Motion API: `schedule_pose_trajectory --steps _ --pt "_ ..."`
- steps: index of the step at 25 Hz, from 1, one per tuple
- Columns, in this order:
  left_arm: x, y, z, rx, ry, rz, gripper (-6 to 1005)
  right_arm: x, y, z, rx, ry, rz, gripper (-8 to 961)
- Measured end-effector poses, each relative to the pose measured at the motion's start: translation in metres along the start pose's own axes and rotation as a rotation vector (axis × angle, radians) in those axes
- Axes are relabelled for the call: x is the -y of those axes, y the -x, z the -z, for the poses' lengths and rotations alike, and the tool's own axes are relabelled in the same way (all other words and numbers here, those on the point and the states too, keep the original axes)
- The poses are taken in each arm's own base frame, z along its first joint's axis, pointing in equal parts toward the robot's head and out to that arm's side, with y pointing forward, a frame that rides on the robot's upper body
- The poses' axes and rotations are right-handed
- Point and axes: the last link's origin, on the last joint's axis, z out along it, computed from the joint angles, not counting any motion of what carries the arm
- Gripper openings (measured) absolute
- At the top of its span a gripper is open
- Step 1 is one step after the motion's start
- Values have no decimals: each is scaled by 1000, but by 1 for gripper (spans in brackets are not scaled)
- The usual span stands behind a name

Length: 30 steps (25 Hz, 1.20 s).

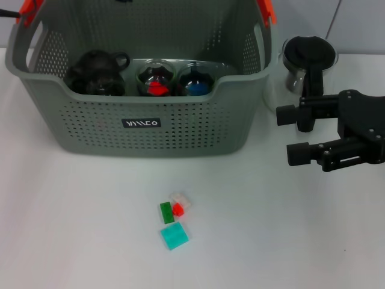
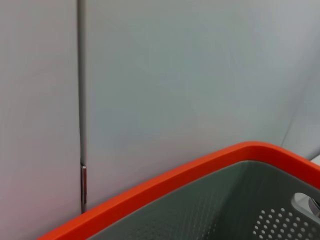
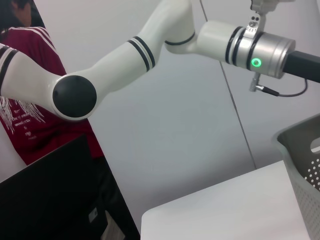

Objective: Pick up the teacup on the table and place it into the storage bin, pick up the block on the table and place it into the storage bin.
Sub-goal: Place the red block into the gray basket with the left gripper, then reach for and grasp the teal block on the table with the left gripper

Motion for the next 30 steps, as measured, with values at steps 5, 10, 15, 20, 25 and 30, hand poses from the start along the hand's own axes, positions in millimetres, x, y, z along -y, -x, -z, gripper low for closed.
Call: schedule_pose_trajectory --steps 5,10,15,20,25,30 --pt "-27 -16 29 56 100 -110 832 1 2 1 3 -3 5 876" --pt "-73 -12 64 151 217 -261 916 1 4 3 21 -13 10 877" --pt "-104 8 82 233 177 -398 916 2 5 7 50 -26 14 876" --pt "-121 29 83 292 201 -431 915 2 7 7 81 -32 26 876" --pt "-131 52 75 364 275 -405 915 3 6 4 93 -32 36 877" --pt "-149 74 64 443 361 -418 914 4 6 4 103 -35 37 877"
